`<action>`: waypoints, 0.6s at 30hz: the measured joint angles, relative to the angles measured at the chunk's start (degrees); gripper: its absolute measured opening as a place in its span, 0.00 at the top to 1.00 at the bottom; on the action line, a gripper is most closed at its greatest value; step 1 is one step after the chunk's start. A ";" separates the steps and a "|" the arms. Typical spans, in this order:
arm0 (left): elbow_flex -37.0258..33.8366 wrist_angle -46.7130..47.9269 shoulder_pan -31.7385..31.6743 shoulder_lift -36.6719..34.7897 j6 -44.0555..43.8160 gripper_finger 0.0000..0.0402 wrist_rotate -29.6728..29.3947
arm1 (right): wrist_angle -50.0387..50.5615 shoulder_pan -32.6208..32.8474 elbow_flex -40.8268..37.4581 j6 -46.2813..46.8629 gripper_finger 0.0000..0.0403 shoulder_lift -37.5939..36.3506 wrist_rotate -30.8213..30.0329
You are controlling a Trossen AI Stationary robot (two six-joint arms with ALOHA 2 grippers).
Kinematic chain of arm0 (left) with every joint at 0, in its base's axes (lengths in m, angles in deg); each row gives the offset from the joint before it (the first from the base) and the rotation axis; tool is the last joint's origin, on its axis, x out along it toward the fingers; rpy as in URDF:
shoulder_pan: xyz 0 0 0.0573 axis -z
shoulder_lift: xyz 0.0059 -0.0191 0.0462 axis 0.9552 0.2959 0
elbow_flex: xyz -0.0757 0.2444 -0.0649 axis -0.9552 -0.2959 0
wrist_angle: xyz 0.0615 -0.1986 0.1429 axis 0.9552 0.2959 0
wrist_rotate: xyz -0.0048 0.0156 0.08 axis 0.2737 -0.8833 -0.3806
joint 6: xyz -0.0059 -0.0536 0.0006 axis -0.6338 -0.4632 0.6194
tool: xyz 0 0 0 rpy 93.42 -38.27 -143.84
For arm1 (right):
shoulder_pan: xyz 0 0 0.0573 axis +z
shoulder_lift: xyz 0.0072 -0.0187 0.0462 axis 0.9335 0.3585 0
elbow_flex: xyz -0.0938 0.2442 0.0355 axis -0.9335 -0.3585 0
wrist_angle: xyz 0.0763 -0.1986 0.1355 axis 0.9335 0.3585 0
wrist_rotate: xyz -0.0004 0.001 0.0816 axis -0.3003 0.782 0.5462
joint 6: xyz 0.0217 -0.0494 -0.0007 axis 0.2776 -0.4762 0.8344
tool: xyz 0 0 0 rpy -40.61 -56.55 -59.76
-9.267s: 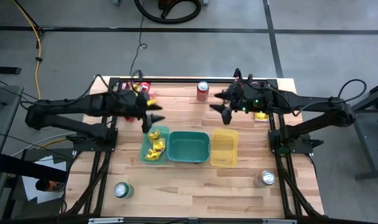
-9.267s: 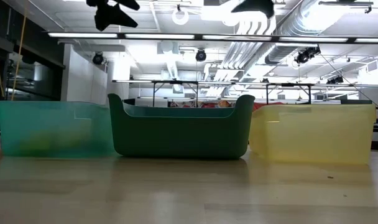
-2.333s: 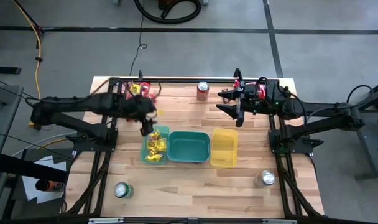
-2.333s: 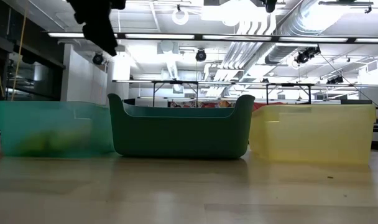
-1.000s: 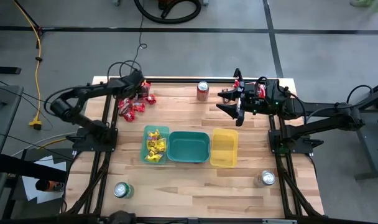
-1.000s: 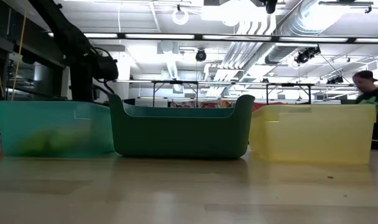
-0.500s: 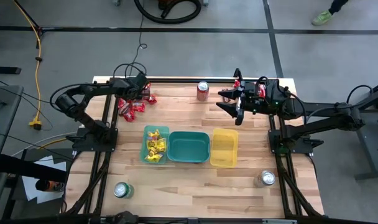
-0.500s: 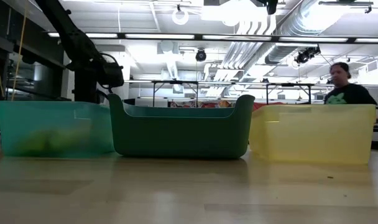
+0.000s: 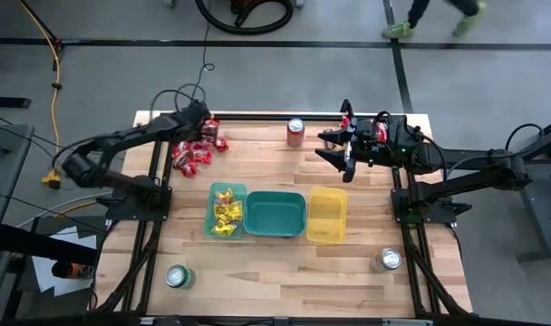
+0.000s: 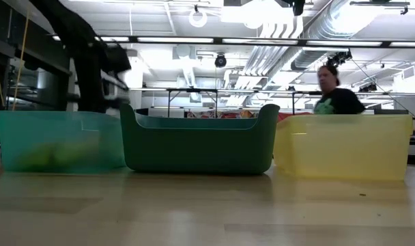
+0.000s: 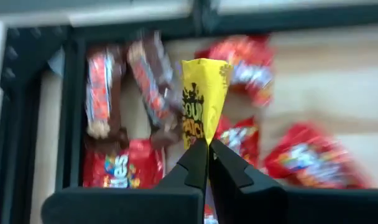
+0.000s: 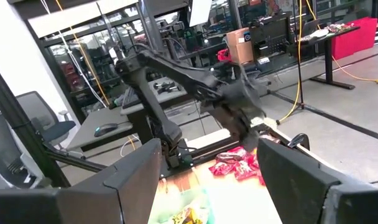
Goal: Sort candy
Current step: Put the yellow candy into the light green bin
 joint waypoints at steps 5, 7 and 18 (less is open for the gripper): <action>0.00 -2.14 0.52 -13.13 3.74 1.00 4.92 | -0.02 0.00 0.00 -0.44 0.35 0.00 -0.02; 0.00 -4.27 1.58 -18.34 4.86 1.00 9.58 | -0.04 0.00 0.00 0.22 0.35 0.00 -0.03; 0.00 -17.64 17.27 -33.39 4.86 1.00 29.34 | -2.17 -0.04 0.00 0.96 0.35 0.00 -0.06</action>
